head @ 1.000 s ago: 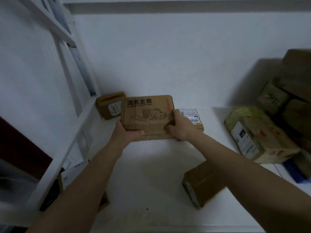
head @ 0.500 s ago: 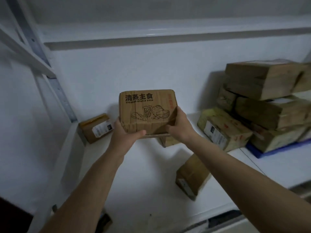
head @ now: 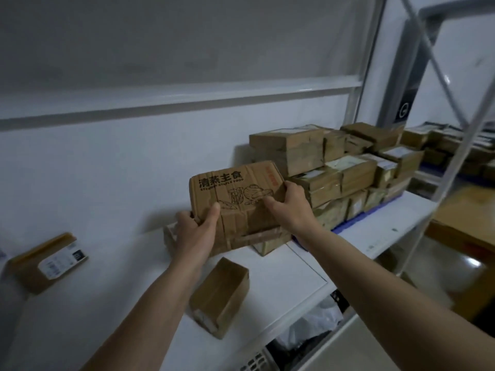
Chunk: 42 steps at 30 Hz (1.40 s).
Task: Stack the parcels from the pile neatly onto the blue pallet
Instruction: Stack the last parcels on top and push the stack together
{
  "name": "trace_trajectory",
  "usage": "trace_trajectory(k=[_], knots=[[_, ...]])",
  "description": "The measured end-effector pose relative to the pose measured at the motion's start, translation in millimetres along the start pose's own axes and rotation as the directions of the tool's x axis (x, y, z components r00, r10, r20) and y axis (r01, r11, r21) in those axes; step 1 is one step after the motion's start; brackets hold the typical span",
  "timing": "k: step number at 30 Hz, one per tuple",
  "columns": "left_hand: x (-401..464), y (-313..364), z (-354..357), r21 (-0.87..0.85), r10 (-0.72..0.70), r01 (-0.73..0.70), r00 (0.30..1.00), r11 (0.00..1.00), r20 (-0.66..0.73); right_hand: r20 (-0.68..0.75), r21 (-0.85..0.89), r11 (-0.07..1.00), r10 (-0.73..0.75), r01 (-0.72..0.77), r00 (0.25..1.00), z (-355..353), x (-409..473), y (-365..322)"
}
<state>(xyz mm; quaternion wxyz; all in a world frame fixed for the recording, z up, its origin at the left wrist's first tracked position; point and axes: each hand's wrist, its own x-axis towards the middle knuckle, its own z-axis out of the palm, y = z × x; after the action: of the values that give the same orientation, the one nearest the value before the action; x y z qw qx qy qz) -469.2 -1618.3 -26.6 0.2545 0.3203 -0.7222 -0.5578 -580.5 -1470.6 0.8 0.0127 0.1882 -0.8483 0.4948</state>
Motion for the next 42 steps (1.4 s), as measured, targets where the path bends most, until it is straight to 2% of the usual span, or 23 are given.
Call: trace_trajectory(k=[9,16,19,23,32,42], knots=[[-60.1,56.7,135.3,0.027,0.064,-0.068,0.992,0.997,0.109,-0.118,-0.008,0.999,0.045,-0.046,0.992,-147.4,3.6,64.1],[-102.9,85.6,236.4,0.031,0.111,-0.118,0.980,0.993,0.168,-0.129,0.033,0.994,0.111,-0.108,0.985,-243.2,12.4,127.0],[-117.1,89.4,272.6,-0.015,0.123,-0.123,0.967,0.992,0.221,-0.138,0.018,0.994,0.106,-0.104,0.985,-276.7,18.2,152.5],[-128.4,96.2,306.2,0.021,0.095,-0.105,0.956,0.994,0.278,-0.131,0.048,0.995,0.093,-0.087,0.987,-309.1,29.4,171.8],[-100.8,132.1,376.8,0.050,0.145,-0.172,0.929,0.984,0.342,-0.191,0.070,0.996,0.073,-0.060,0.979,-359.4,94.7,205.3],[4.7,191.8,467.4,0.032,0.228,-0.245,0.934,0.969,0.276,-0.192,0.082,0.996,-0.020,0.036,0.981,-402.0,242.5,213.1]])
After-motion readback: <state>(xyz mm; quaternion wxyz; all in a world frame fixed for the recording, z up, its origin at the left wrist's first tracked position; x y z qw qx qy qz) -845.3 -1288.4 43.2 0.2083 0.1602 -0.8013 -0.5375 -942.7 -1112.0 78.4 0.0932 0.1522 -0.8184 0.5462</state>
